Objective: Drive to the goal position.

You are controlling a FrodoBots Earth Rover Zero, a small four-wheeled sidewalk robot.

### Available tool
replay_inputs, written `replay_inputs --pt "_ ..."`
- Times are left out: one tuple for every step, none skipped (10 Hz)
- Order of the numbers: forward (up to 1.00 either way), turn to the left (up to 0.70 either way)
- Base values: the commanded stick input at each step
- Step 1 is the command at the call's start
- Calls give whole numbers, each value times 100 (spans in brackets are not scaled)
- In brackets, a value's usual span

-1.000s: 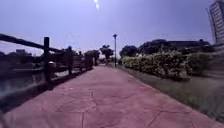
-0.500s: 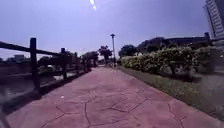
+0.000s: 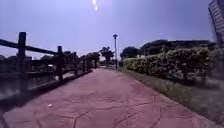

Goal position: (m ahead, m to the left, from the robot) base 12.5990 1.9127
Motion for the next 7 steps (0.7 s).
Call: replay_inputs --pt "100 1" --pt "100 1" --pt "100 1" --pt "100 1" --pt "100 8" --pt "100 36" --pt "100 39"
